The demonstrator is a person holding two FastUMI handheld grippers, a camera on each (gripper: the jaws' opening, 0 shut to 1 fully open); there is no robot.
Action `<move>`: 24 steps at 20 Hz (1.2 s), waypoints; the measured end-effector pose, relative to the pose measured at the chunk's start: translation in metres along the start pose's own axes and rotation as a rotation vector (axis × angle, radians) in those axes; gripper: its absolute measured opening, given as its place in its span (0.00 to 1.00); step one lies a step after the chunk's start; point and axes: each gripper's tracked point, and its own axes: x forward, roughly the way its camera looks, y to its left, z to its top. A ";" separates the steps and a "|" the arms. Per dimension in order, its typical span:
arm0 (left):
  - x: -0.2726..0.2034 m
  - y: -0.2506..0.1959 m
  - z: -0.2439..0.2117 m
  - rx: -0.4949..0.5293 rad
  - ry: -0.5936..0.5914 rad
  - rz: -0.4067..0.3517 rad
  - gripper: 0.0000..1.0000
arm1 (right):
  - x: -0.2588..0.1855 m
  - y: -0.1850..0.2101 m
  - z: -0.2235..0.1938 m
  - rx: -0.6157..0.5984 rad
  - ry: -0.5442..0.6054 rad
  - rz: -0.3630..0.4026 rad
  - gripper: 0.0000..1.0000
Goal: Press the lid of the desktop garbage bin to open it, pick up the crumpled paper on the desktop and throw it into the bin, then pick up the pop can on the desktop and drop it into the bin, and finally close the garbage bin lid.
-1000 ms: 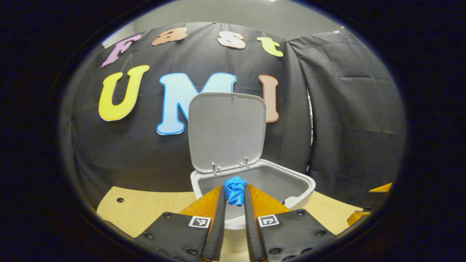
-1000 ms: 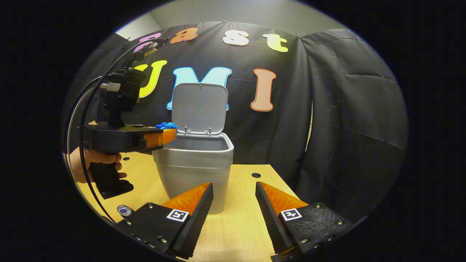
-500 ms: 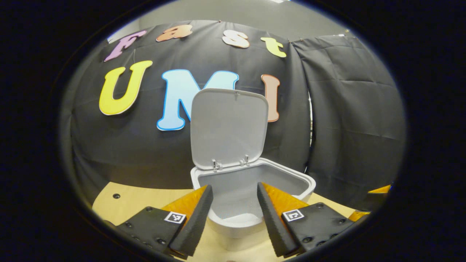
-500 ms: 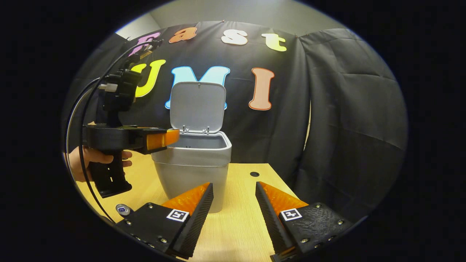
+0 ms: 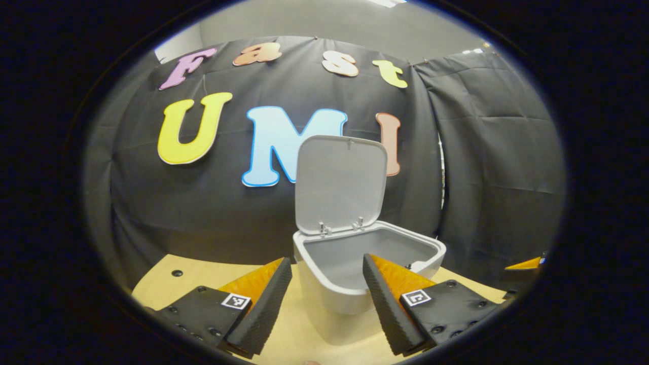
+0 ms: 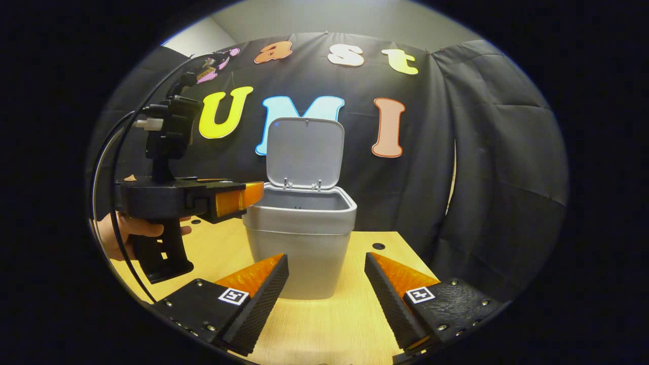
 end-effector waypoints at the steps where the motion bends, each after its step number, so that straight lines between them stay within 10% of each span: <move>1: -0.007 0.006 0.000 0.000 0.000 0.010 0.93 | 0.000 0.007 -0.001 0.002 0.005 0.016 0.96; 24: -0.163 0.135 -0.021 -0.024 0.028 0.179 0.95 | -0.015 0.185 -0.060 -0.090 0.157 0.423 0.95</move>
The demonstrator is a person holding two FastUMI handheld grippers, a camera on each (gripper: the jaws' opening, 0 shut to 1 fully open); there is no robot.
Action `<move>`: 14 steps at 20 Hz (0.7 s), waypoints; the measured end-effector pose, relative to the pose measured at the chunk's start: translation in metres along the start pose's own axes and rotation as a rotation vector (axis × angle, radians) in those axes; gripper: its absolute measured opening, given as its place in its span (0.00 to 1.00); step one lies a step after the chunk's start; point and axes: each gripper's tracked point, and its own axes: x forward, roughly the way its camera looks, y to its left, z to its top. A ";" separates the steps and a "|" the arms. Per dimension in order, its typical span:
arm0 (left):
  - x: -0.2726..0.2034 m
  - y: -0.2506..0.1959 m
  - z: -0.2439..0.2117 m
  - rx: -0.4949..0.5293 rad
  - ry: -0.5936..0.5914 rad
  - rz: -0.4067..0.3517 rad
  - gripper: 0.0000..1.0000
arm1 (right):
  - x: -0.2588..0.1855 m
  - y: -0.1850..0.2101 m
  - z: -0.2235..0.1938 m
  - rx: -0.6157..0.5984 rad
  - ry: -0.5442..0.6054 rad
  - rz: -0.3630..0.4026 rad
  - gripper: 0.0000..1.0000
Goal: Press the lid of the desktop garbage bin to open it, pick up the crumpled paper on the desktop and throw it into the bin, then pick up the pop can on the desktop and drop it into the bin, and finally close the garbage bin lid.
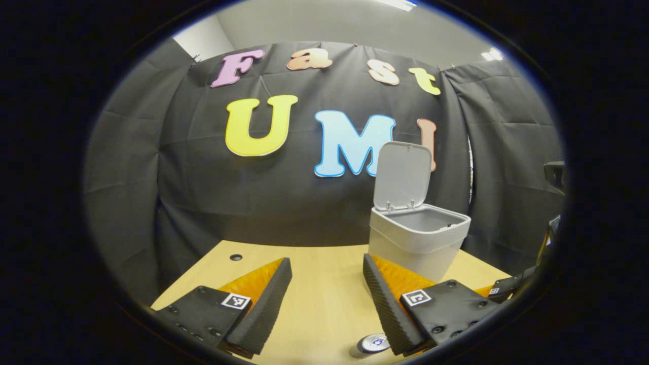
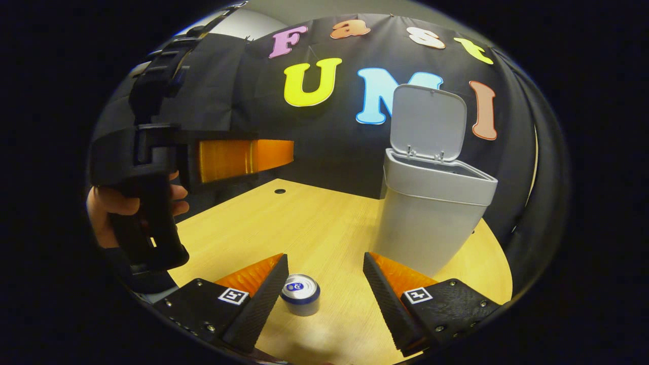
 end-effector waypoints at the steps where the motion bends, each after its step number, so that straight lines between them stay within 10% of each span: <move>1: -0.004 0.004 0.000 0.004 0.001 0.000 0.95 | 0.003 0.004 -0.003 0.002 0.009 0.007 0.95; 14: -0.032 0.029 0.000 0.028 0.005 0.040 0.96 | 0.054 0.030 -0.072 -0.023 0.252 0.082 0.96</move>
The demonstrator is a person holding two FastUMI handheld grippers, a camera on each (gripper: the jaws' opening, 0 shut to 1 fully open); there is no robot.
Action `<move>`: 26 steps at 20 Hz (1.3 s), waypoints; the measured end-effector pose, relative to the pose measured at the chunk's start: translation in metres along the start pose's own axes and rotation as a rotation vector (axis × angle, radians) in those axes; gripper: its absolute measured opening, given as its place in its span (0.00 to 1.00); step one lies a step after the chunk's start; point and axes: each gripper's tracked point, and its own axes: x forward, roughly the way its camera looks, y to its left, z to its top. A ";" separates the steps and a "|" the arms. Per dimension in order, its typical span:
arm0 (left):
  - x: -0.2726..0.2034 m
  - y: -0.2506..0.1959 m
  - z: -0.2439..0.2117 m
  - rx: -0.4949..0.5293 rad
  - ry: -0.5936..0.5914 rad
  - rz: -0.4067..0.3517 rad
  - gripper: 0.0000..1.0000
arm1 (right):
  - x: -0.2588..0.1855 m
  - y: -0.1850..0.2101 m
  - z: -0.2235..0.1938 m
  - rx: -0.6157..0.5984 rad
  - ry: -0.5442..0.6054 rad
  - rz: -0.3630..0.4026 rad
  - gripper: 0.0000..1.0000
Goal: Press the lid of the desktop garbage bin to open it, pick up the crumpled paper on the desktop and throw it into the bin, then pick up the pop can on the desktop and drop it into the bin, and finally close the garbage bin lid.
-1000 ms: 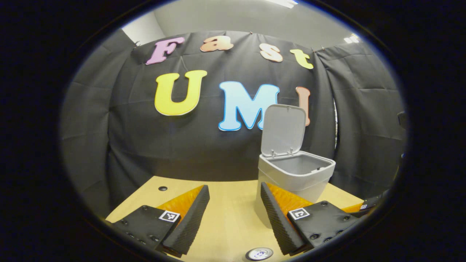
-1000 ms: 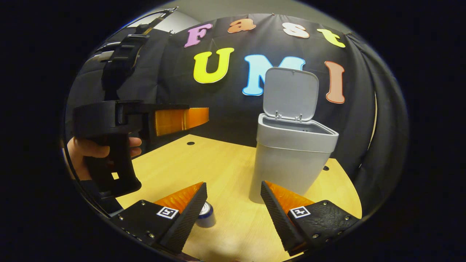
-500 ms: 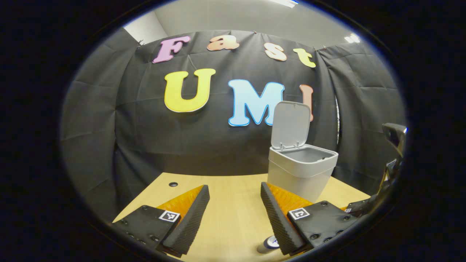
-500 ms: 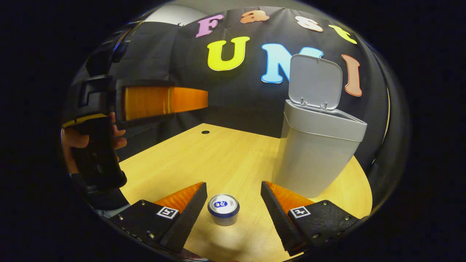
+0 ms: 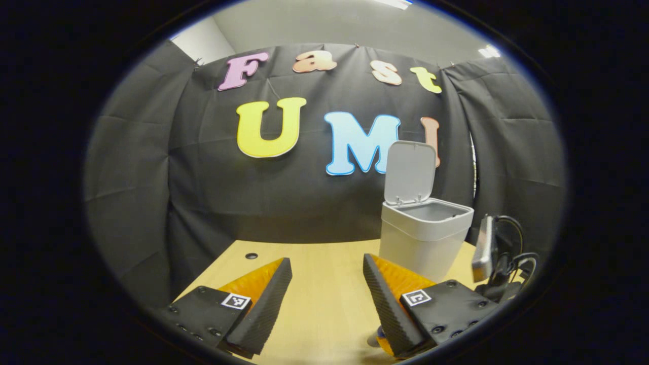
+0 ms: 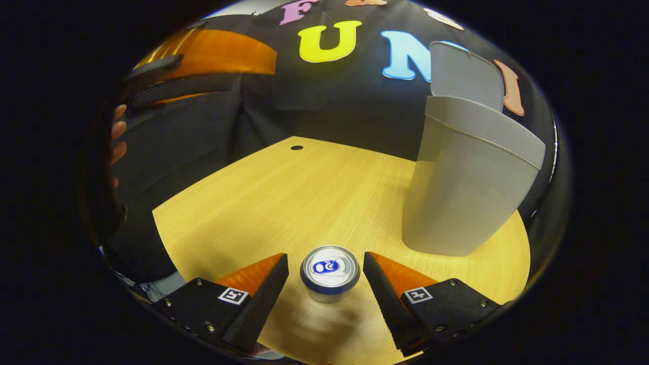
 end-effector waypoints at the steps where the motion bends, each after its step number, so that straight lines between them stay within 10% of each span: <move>1: -0.001 0.001 0.000 0.001 0.003 0.008 0.93 | 0.003 -0.001 -0.005 -0.001 0.020 -0.001 0.96; 14: -0.010 0.004 -0.008 -0.022 0.030 0.072 0.95 | 0.004 -0.005 -0.022 0.007 0.092 0.058 0.84; 26: -0.013 -0.010 -0.011 -0.033 0.028 0.054 0.95 | -0.062 -0.022 0.034 -0.034 -0.076 0.038 0.84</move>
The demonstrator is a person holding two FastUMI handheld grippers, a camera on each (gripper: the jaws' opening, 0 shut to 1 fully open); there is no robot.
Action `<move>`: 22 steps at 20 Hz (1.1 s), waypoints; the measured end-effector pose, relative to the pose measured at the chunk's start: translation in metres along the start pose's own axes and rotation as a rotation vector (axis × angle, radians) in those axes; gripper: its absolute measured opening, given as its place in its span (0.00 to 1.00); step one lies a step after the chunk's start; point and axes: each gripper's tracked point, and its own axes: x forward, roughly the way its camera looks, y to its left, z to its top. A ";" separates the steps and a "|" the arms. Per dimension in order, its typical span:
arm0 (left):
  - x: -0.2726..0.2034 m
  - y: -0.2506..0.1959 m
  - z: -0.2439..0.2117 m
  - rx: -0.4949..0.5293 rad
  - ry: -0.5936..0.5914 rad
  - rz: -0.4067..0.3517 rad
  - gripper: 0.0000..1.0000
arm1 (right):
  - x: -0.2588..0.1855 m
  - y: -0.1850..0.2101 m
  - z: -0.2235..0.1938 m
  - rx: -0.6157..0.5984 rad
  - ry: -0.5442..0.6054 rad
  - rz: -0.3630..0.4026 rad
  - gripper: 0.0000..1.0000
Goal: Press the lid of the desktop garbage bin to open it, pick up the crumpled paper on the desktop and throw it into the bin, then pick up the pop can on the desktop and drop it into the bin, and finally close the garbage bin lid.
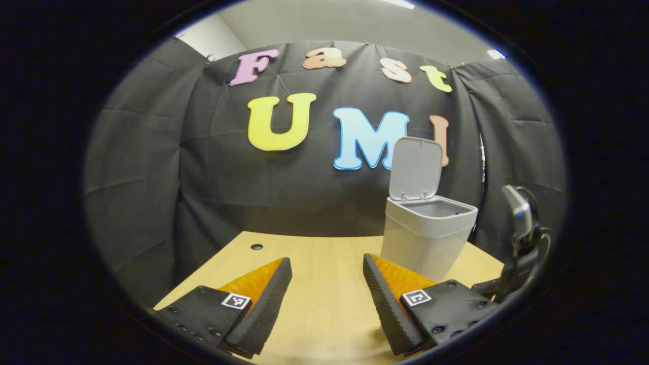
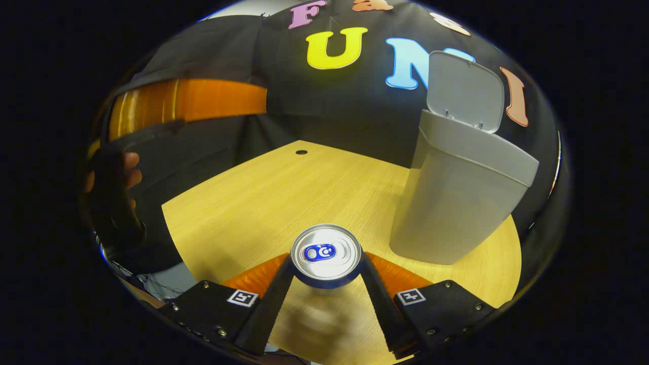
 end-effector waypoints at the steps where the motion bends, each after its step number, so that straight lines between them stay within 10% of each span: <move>1: -0.001 -0.001 0.000 0.000 0.000 -0.001 0.93 | -0.006 -0.003 0.010 0.008 -0.023 -0.002 0.84; 22: -0.003 -0.007 0.000 -0.007 -0.004 0.020 0.95 | -0.077 -0.092 0.161 0.106 -0.469 -0.160 0.83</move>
